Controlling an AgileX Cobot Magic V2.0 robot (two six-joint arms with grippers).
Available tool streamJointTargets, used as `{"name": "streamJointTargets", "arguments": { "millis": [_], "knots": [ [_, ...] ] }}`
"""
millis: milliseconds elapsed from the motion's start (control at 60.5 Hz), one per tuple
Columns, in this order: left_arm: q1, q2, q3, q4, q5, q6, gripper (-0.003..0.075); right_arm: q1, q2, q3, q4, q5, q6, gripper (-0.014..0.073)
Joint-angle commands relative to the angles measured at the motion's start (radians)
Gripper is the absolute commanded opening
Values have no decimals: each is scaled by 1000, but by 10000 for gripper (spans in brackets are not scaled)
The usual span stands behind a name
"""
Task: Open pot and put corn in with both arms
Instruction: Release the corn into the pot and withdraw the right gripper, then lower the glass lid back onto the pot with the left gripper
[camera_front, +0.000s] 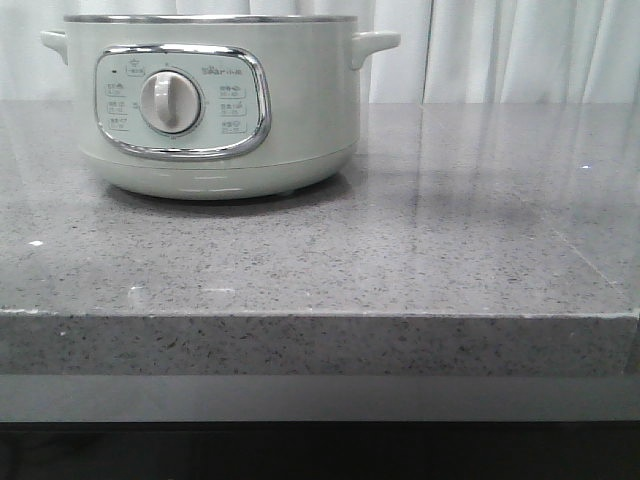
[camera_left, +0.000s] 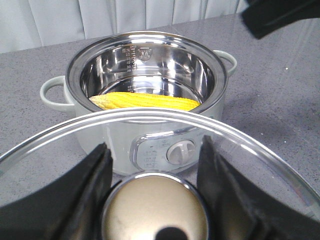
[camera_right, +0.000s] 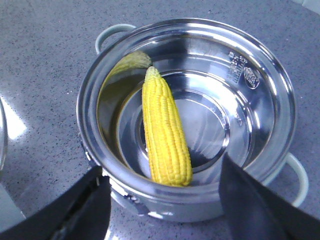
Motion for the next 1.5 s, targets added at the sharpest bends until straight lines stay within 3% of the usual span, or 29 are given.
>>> {"name": "streamJointTargets", "arguments": {
  "millis": [0, 331, 612, 860, 1488],
  "knots": [
    [0, -5, -34, -10, -140, -5, 207, -1, -138, 78, 13, -119, 0, 489],
    [0, -5, -34, -10, -140, -5, 207, -1, -466, 467, -27, -275, 0, 489],
    [0, -5, -34, -10, -140, -5, 207, -1, -746, 812, -27, -491, 0, 489],
    [0, -5, -34, -10, -140, -5, 207, -1, -932, 1033, -27, -634, 0, 489],
    [0, -5, -34, -10, -140, -5, 207, -1, -979, 1082, -27, -649, 0, 489]
  ]
}}
